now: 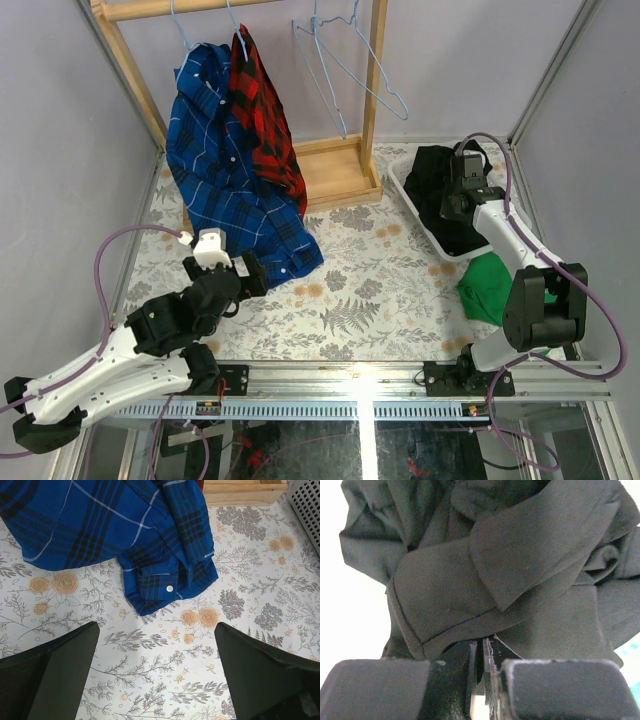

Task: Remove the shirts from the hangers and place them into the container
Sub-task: Adjust the shirt in the bin.

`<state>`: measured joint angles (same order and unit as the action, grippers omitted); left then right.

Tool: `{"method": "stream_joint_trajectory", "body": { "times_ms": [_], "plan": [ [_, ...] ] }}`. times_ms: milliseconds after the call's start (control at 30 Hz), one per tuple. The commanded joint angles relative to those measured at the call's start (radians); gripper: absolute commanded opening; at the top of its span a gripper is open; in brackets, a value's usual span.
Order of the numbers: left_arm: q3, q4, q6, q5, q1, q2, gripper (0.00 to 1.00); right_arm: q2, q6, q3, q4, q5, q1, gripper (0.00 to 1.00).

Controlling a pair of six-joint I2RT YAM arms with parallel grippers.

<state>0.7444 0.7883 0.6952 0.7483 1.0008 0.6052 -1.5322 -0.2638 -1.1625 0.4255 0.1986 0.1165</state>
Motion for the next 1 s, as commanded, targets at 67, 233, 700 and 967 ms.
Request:
{"method": "stream_joint_trajectory", "body": {
  "times_ms": [67,233,700,967],
  "plan": [
    [0.015,0.006,0.009,0.027,0.002,-0.019,1.00,-0.025,0.030,0.001,-0.131,0.153,-0.006,0.09],
    [0.016,0.006,0.008,0.028,0.001,-0.019,1.00,-0.206,-0.010,0.078,-0.060,0.085,-0.006,0.13],
    [0.021,0.007,0.007,0.031,0.002,-0.002,1.00,0.168,0.041,0.060,-0.089,-0.027,-0.007,0.72],
    [0.019,0.007,0.007,0.031,0.002,-0.010,1.00,0.073,0.071,-0.192,-0.098,0.053,-0.009,0.87]
  ]
}}
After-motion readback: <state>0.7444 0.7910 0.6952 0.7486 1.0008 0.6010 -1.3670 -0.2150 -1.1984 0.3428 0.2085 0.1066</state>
